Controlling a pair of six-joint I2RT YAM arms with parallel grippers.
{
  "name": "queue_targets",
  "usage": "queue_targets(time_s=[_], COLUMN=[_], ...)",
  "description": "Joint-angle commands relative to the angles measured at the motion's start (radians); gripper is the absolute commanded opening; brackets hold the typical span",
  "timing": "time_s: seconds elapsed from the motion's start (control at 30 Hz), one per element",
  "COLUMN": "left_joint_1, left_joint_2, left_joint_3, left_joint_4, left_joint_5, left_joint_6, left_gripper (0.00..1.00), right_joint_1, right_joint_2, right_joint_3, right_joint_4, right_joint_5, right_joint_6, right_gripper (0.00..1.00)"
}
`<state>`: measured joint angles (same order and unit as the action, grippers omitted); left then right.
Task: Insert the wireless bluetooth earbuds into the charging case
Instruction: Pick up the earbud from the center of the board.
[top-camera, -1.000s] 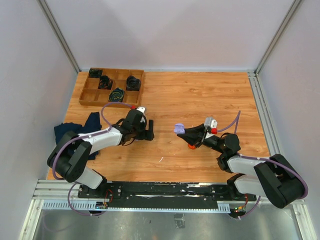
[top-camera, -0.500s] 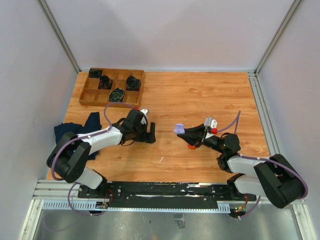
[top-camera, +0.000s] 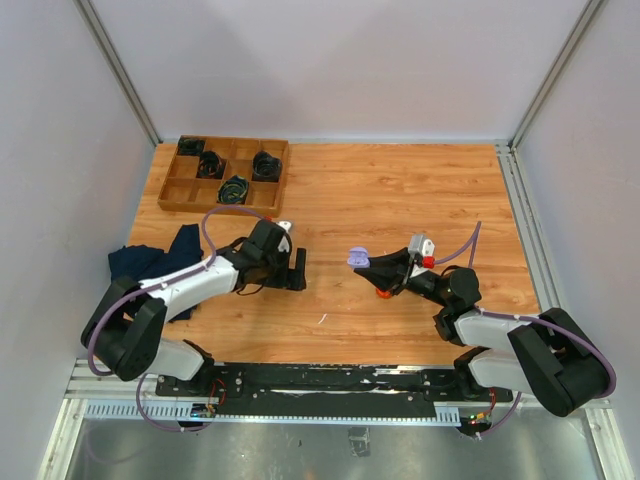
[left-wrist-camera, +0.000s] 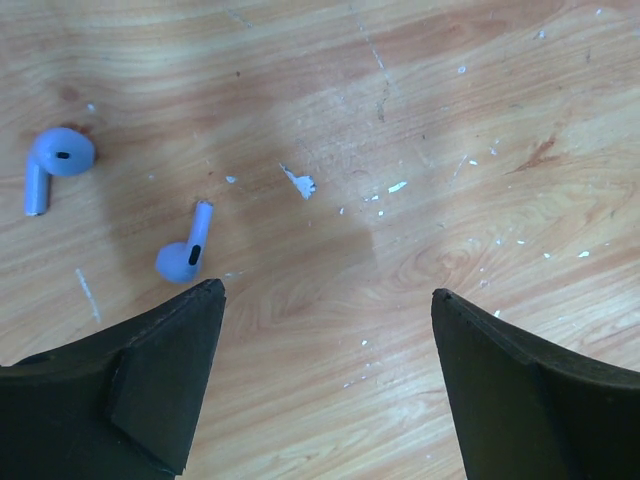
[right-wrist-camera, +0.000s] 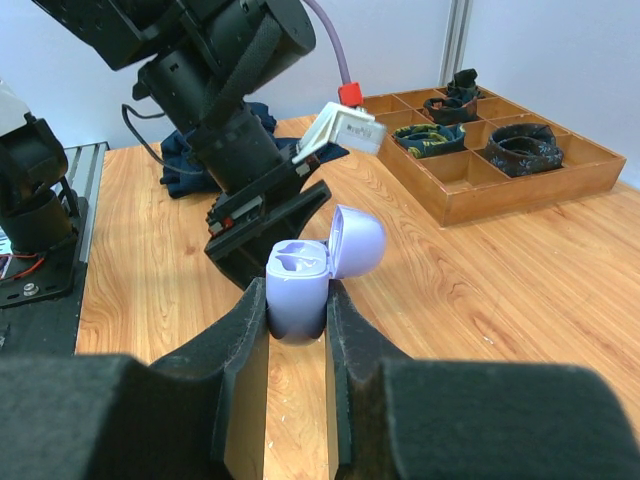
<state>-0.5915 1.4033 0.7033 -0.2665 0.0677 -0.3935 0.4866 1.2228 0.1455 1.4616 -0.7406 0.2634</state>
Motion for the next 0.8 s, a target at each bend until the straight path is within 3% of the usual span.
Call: queue_targets(time_s=[0.0,0.27,0.77], left_joint_1=[-0.005,0.012,0.013], left_joint_2=[-0.058,0.059,0.190], left_joint_3=[0.079,0.160,0.189], left_joint_4=[-0.041,-0.076,-0.091], left_joint_5=[-0.059,-0.151,-0.061], left_joint_6=[0.016,0.075,0.118], left_gripper=[0.90,0.91,0.90], right_joint_1=[0.015,0.015,0.015], right_joint_2=[-0.005,0.000,0.005], right_joint_3=[0.014,0.014,0.016], right_joint_4=[0.061,0.061,0.061], right_joint_5=[-0.018,-0.017,-0.018], right_joint_6=[0.002,0.003,0.005], right_gripper=[0.01,0.01,0.01])
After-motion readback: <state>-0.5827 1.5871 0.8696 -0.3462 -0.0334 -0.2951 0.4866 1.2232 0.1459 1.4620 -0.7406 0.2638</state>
